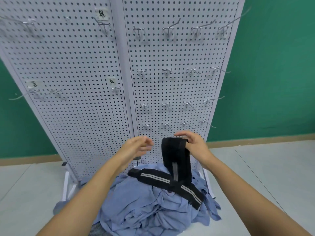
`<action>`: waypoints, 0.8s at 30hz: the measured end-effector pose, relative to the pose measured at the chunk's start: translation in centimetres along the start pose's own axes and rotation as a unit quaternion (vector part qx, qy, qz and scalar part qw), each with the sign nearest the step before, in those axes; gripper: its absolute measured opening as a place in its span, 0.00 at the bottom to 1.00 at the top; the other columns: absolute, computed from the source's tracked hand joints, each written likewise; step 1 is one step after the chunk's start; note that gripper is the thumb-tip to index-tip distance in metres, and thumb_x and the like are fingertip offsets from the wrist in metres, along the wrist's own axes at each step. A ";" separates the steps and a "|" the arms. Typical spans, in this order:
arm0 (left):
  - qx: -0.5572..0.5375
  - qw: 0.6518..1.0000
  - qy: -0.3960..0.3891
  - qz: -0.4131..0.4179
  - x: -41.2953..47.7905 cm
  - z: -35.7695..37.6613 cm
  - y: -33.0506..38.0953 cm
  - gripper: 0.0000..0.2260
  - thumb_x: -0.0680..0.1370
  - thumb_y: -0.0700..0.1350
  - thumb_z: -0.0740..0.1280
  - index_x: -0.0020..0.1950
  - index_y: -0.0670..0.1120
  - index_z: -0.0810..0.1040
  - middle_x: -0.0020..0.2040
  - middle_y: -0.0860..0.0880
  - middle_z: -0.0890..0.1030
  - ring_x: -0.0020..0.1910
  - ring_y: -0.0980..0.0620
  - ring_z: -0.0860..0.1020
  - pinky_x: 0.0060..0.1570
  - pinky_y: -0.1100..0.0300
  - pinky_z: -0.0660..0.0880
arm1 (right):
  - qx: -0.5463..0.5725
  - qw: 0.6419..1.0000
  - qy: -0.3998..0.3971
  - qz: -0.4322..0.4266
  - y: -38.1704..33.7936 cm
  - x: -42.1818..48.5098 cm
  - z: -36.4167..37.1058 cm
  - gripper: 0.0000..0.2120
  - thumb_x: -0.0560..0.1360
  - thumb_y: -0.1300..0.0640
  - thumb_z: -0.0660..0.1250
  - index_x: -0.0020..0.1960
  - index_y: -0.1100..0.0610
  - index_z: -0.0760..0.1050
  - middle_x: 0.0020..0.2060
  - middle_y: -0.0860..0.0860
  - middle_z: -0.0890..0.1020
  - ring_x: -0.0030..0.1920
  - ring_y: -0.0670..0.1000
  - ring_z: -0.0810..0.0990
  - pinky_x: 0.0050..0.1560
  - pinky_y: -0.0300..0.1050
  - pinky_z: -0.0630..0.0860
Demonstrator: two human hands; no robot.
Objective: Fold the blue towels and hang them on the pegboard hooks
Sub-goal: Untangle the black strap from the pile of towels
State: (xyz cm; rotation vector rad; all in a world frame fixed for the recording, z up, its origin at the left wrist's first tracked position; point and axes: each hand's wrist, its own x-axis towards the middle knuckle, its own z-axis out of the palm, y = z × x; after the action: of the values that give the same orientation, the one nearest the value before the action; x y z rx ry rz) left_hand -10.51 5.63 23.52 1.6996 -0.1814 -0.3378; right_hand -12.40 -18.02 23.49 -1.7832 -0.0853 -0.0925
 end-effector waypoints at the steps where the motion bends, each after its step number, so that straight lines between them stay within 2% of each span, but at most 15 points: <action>1: 0.029 1.000 -0.010 0.000 0.4 0.9 -0.6 0.12 0.80 0.52 0.61 0.58 0.49 0.78 0.58 0.52 0.81 0.58 0.54 0.79 0.62 0.56 0.74 | -0.017 1.000 -0.009 -0.006 0.0 -0.1 0.2 0.14 0.77 0.70 0.62 0.51 0.54 0.79 0.49 0.46 0.83 0.50 0.45 0.81 0.49 0.37 0.79; 4: 0.035 0.998 -0.058 -0.001 1.6 4.0 -1.9 0.14 0.78 0.49 0.66 0.63 0.52 0.74 0.61 0.55 0.78 0.62 0.59 0.75 0.59 0.64 0.72 | -0.025 0.999 -0.013 -0.019 0.1 -0.2 0.3 0.16 0.76 0.71 0.62 0.50 0.53 0.80 0.46 0.47 0.84 0.48 0.44 0.82 0.51 0.39 0.79; 7: 0.022 0.997 -0.077 0.005 2.4 6.6 -2.4 0.13 0.78 0.46 0.68 0.62 0.52 0.75 0.60 0.55 0.79 0.61 0.59 0.75 0.62 0.62 0.71 | 0.013 1.000 -0.012 -0.019 0.3 -0.2 -0.6 0.15 0.76 0.70 0.63 0.50 0.51 0.80 0.47 0.47 0.84 0.50 0.47 0.82 0.53 0.43 0.79; 9: 0.012 0.998 -0.057 0.010 3.0 7.6 -2.3 0.08 0.78 0.43 0.67 0.56 0.52 0.77 0.54 0.55 0.81 0.55 0.61 0.78 0.53 0.68 0.74 | 0.026 0.999 -0.017 -0.008 0.7 -0.4 -1.6 0.16 0.76 0.71 0.62 0.51 0.53 0.80 0.49 0.49 0.84 0.51 0.49 0.82 0.52 0.42 0.79; 12: 0.002 1.000 -0.029 0.007 4.4 8.8 -2.7 0.06 0.78 0.42 0.66 0.55 0.49 0.78 0.51 0.51 0.83 0.50 0.57 0.80 0.45 0.69 0.76 | 0.094 0.992 -0.048 0.069 1.6 -0.5 -3.6 0.18 0.76 0.73 0.57 0.58 0.57 0.77 0.54 0.53 0.83 0.53 0.51 0.81 0.52 0.43 0.79; 14: 0.010 0.999 -0.046 0.004 5.1 9.9 -3.0 0.07 0.79 0.42 0.66 0.57 0.47 0.79 0.52 0.50 0.83 0.49 0.58 0.80 0.43 0.69 0.76 | 0.141 0.980 -0.069 0.123 2.4 -0.8 -5.2 0.14 0.79 0.65 0.59 0.61 0.58 0.76 0.54 0.54 0.82 0.52 0.53 0.82 0.54 0.48 0.80; 16: 0.019 0.997 -0.077 -0.011 5.9 11.3 -3.4 0.09 0.79 0.41 0.66 0.59 0.45 0.78 0.52 0.50 0.83 0.49 0.58 0.81 0.42 0.71 0.75 | 0.082 0.982 -0.080 0.152 3.7 -1.0 -6.5 0.12 0.79 0.56 0.63 0.61 0.56 0.76 0.53 0.53 0.83 0.50 0.52 0.83 0.52 0.49 0.81; 18: 0.038 0.994 -0.094 -0.028 6.8 13.0 -4.0 0.11 0.79 0.42 0.66 0.60 0.44 0.77 0.51 0.51 0.83 0.49 0.59 0.80 0.42 0.72 0.75 | -0.015 0.985 -0.058 0.160 5.2 -1.2 -7.4 0.13 0.76 0.55 0.69 0.60 0.55 0.77 0.52 0.52 0.84 0.48 0.50 0.84 0.49 0.51 0.82; 21: 0.081 0.995 -0.047 -0.042 8.6 15.8 -5.7 0.17 0.77 0.44 0.69 0.65 0.43 0.73 0.59 0.46 0.78 0.58 0.50 0.77 0.52 0.64 0.73 | -0.013 0.985 0.035 0.169 7.2 -1.0 -8.5 0.13 0.74 0.62 0.70 0.58 0.58 0.76 0.50 0.55 0.83 0.43 0.51 0.84 0.43 0.51 0.83; 24: 0.116 0.991 -0.046 -0.041 9.2 19.1 -7.1 0.30 0.73 0.46 0.73 0.72 0.46 0.65 0.67 0.47 0.70 0.66 0.50 0.69 0.63 0.57 0.69 | 0.023 0.976 0.120 0.182 8.2 -0.6 -10.1 0.13 0.74 0.65 0.70 0.57 0.62 0.73 0.47 0.60 0.82 0.42 0.56 0.84 0.42 0.54 0.83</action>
State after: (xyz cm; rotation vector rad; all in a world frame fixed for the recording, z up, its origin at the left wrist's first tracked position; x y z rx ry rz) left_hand -8.57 -14.03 12.97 1.9267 -0.2253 -0.4709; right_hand -12.29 -29.62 17.55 -1.7003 0.4095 -0.0409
